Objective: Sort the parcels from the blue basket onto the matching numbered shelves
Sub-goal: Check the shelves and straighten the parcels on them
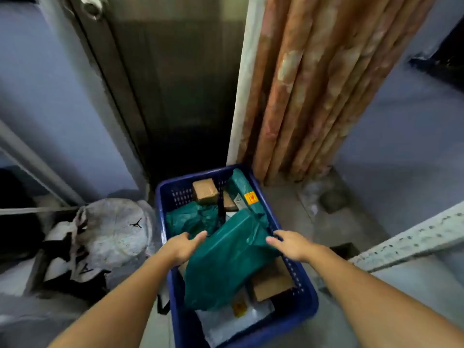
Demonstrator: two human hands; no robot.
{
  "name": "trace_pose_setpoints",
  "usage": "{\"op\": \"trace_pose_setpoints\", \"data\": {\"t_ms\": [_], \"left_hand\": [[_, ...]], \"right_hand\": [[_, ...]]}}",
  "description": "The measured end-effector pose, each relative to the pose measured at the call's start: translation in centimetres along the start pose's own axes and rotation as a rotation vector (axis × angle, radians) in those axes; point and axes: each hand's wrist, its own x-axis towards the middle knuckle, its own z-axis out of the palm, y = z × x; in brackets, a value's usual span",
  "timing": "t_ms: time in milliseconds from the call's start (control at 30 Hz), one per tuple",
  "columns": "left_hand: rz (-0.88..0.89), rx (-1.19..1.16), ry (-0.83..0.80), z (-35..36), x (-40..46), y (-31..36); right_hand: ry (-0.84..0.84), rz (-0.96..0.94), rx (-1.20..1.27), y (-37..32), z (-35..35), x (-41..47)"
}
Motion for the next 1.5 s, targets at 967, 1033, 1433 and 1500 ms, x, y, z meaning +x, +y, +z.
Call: {"op": "trace_pose_setpoints", "data": {"t_ms": [967, 1033, 1433, 1500], "left_hand": [[-0.132, -0.713, 0.527, -11.2, -10.2, 10.0], [-0.055, -0.716, 0.666, -16.5, -15.0, 12.9], [0.539, -0.75, 1.042, -36.7, -42.1, 29.9], [0.587, -0.756, 1.052, -37.1, -45.2, 31.7]], "right_hand": [[0.257, -0.063, 1.003, -9.8, -15.0, -7.3], [0.259, -0.063, 0.988, -12.3, -19.6, -11.3], [0.014, -0.191, 1.406, -20.8, -42.2, -33.9], [0.079, -0.259, 1.476, -21.4, -43.9, -36.4]]}}
